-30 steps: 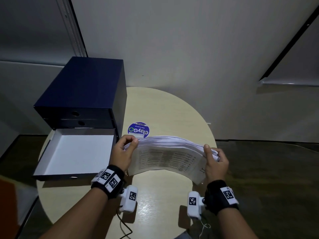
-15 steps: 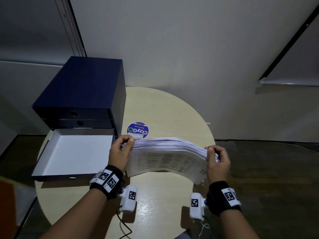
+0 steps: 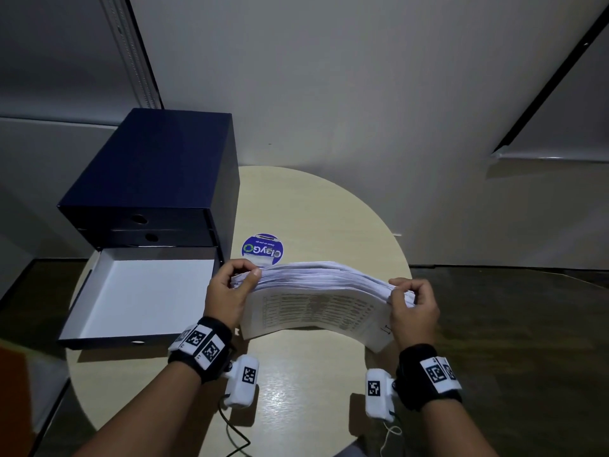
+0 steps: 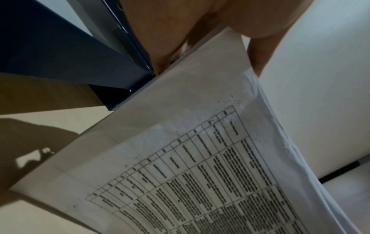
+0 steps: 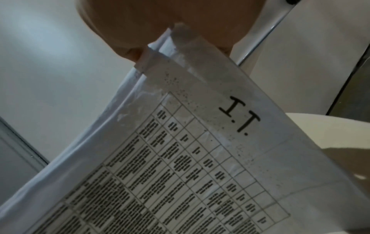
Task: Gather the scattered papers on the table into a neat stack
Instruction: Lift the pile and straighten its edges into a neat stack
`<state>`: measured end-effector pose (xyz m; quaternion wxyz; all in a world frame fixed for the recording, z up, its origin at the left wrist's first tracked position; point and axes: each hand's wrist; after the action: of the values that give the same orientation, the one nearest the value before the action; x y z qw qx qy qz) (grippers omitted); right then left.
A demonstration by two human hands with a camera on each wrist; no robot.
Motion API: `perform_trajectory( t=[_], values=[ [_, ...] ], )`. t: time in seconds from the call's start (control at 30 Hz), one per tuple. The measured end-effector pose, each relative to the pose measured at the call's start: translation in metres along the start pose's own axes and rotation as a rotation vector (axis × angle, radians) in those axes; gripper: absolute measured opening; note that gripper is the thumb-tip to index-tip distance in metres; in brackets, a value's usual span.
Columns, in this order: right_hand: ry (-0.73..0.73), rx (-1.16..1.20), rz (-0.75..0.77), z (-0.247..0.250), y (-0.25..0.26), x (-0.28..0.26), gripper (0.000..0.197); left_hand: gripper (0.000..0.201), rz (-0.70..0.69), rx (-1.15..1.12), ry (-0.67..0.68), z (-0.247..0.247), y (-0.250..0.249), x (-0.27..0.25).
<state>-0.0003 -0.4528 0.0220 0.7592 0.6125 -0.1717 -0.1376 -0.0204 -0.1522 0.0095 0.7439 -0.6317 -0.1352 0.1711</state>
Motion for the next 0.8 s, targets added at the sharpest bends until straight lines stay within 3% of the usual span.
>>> perform_trajectory(
  t=[0.1,0.37,0.47,0.5,0.57,0.63,0.7,0.8],
  values=[
    [-0.001,-0.017,0.003,0.001,0.001,0.002,0.026,0.005,-0.002,-0.012,0.010,-0.001,-0.001,0.000],
    [0.038,-0.115,-0.015,0.002,-0.001,0.006,0.016,0.002,0.002,0.037,0.013,0.002,0.006,0.001],
    [0.052,0.018,-0.038,0.006,-0.001,0.004,0.009,0.016,-0.012,-0.017,0.044,0.004,0.002,-0.002],
    [0.079,0.092,-0.060,0.008,-0.002,0.004,0.016,0.033,-0.014,-0.087,0.090,0.007,0.002,-0.004],
    [0.200,0.225,-0.111,0.015,-0.010,0.002,0.057,0.075,-0.019,-0.208,0.241,0.014,0.010,-0.003],
    [0.321,0.273,-0.162,0.024,-0.020,0.000,0.086,0.095,-0.003,-0.196,0.386,0.021,0.017,-0.004],
    [0.410,0.272,-0.215,0.031,-0.026,-0.003,0.091,0.093,0.018,-0.039,0.424,0.026,0.023,-0.006],
    [0.425,0.220,-0.307,0.027,-0.033,-0.006,0.070,0.072,0.108,0.065,0.335,0.015,0.023,-0.009]
  ],
)
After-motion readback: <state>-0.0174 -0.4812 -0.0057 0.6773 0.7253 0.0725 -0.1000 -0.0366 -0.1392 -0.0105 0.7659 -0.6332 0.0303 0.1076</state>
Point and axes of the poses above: each hand's wrist, its own x-axis towards the middle knuckle, its own z-axis out of the back of the hand, y = z × x, and after that the axes turned 7 degrees about x, right-handed
